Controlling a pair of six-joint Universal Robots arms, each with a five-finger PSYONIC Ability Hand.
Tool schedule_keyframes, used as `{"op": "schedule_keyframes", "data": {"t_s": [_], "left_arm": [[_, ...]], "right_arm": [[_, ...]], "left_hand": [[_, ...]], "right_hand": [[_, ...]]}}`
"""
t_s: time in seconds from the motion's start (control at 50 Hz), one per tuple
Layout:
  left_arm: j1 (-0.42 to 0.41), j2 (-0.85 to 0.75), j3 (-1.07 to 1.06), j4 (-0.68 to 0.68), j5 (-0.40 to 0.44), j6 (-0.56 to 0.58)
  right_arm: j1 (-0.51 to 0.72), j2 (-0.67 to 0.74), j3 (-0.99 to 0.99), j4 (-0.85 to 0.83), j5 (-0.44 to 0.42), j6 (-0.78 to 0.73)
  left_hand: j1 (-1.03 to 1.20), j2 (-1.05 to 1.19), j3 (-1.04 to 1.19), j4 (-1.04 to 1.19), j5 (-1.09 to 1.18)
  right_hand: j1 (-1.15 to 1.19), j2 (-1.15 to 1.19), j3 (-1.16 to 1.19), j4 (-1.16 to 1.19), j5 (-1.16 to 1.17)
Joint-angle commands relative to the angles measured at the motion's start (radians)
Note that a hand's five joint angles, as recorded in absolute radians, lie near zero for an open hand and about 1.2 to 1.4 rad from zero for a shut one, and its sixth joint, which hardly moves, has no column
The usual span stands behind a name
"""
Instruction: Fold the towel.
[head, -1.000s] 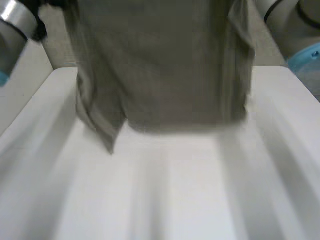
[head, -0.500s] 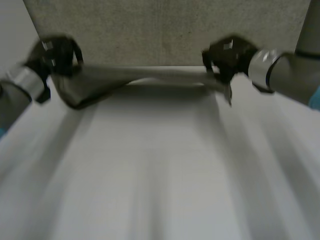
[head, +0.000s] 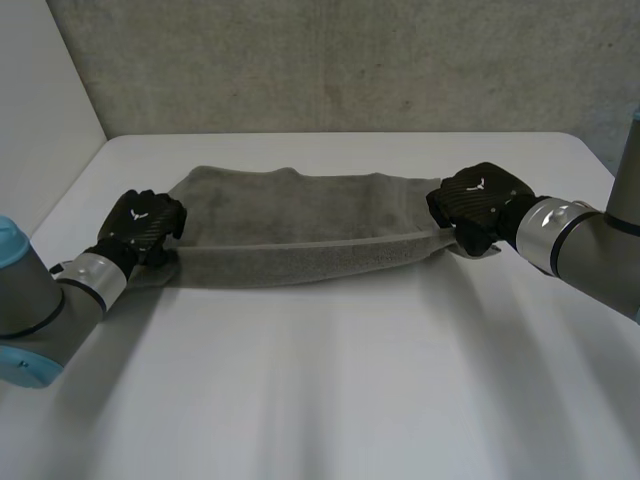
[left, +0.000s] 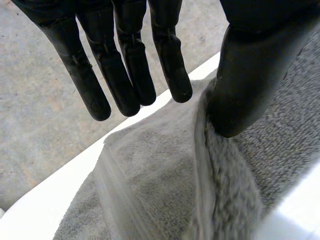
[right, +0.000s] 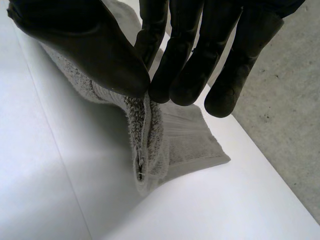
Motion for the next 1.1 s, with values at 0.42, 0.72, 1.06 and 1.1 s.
{"op": "schedule_keyframes", "data": {"t_s": [0.42,0.72,1.06,1.1], "left_arm": [[0.036,0.013,-0.041,-0.138,-0.014,0.184],[0.069,0.031,-0.032,-0.181,-0.014,0.259],[0.113,0.117,-0.027,-0.177,-0.081,0.188],[0.119,0.132,-0.021,-0.177,-0.087,0.173]], "right_arm": [[-0.062,0.04,-0.032,-0.036,0.074,0.118],[-0.066,0.041,-0.041,-0.039,0.141,0.118],[-0.066,0.035,-0.041,-0.045,0.144,0.118],[-0.062,0.017,-0.046,-0.045,0.144,0.118]], "left_hand": [[-0.075,-0.084,-0.092,-0.087,-0.069],[0.207,0.198,0.19,0.195,0.213],[0.556,0.547,0.539,0.544,0.562],[0.556,0.547,0.539,0.544,0.562]], "right_hand": [[0.064,0.06,0.069,0.056,0.034],[0.064,0.06,0.069,0.056,0.034],[0.064,0.06,0.069,0.056,0.034],[0.064,0.06,0.069,0.056,0.034]]}}
